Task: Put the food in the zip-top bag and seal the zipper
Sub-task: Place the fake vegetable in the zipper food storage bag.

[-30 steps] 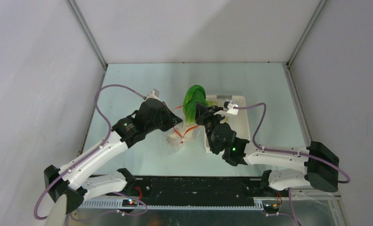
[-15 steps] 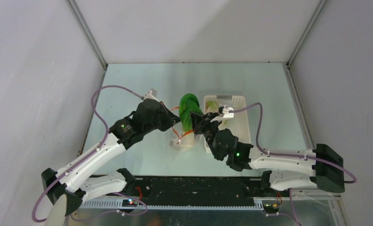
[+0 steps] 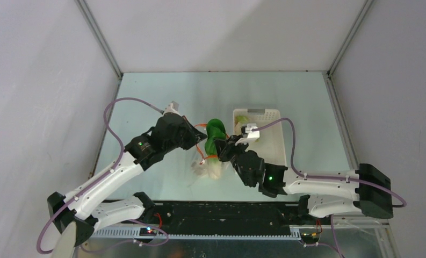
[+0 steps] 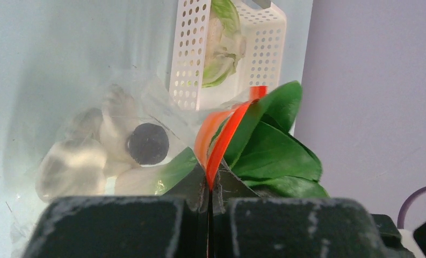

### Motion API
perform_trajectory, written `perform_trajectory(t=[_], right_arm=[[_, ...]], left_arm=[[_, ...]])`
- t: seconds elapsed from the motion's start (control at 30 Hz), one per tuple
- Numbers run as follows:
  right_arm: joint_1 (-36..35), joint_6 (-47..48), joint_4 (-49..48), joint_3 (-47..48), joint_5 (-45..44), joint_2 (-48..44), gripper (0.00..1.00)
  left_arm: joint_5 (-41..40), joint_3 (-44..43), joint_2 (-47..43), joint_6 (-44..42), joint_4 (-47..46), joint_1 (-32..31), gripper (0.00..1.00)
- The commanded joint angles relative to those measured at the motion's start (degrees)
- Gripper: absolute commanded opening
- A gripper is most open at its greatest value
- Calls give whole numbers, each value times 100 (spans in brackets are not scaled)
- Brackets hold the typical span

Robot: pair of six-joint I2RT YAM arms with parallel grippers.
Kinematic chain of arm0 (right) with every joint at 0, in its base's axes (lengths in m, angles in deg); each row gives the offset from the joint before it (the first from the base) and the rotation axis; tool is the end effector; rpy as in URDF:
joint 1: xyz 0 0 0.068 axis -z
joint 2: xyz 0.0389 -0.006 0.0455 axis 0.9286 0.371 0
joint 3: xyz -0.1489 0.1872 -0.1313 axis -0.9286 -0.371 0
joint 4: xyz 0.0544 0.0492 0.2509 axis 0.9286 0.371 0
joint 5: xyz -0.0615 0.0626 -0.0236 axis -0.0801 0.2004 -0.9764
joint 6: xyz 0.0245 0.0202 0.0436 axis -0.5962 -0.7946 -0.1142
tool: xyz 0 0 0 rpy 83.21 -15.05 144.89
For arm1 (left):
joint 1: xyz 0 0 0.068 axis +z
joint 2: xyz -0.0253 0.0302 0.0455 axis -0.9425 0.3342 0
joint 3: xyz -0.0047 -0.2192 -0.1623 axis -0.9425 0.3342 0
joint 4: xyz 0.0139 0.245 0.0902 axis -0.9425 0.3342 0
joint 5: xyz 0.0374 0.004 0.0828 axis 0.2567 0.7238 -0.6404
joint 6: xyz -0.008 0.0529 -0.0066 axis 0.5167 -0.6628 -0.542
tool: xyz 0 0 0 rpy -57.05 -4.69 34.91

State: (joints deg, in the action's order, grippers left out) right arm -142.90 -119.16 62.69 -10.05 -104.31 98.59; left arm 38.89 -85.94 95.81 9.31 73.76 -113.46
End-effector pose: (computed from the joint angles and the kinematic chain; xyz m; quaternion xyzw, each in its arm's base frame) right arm 0.0959 0.2523 0.2971 0.0164 0.7229 0.3417 0.6003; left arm 0.1624 -0.1462 0.3253 -0.1897 0.8591 -0.3533 0.3182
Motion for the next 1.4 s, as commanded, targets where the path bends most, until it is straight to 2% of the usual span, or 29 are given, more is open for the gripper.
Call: perform_trajectory(t=[0.0,0.13,0.3,0.37,0.6,0.83,1.0,1.1,1.2,1.37], right_arm=[[22,-478,499,-25,-268,234,0],[291,-1103,1004,93,238,451,0],[309,-1204,1446,332,326,548,0],[292,-1173,1516,343,429,327,0],[100,316,907,154,1389,-483,0],[280,522,1662,151,2265,-886,0],[616,487,2037,211,3033,-767,0],[724,365,2454,421,3056,-496,0],[815,157,2942,783,2715,-116,0],[857,430,3067,1205,2748,219,0]], left_arm=[[-98,-9,-97,105,-320,26,0],[-71,10,-72,74,-407,20,0],[-29,-38,26,7,-417,27,0],[-74,-38,50,-7,-388,24,0],[-140,-159,198,-214,-233,46,0],[-244,-306,104,-604,-161,79,0],[-432,-603,93,-1111,56,75,0],[-362,-825,137,-1370,65,74,0],[-210,-928,159,-1576,26,67,0],[-50,-917,172,-1724,-44,53,0]])
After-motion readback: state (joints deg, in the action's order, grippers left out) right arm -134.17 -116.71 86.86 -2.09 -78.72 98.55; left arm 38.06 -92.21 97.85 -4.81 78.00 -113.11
